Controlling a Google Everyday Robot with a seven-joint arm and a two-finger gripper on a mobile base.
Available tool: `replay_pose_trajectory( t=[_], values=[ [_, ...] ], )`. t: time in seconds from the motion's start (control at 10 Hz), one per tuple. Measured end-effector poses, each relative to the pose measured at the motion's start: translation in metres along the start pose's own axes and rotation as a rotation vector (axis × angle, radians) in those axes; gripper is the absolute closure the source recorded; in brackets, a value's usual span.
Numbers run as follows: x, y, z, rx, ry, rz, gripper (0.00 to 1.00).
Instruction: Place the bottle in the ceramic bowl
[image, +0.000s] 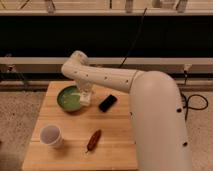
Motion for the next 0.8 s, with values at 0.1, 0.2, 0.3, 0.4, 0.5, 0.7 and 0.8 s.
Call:
replay_pose_trajectory(
  t=[0.1,0.2,0.3,0.4,0.5,0.7,0.8],
  values=[
    [0.001,-0.007,-0.001,0.001,0.006,-0.007,0.98],
    [0.002,-0.013,-0.002,0.000,0.014,-0.010,0.98],
    [0.005,-0.022,-0.004,0.002,0.022,-0.013,0.98],
    [0.008,-0.028,-0.007,0.004,0.031,-0.020,0.98],
    [0.011,-0.030,-0.008,0.005,0.035,-0.023,0.98],
    [0.012,-0.033,-0.009,0.006,0.042,-0.031,0.96],
    [0.012,-0.040,-0.011,0.009,0.050,-0.036,0.90]
  ],
)
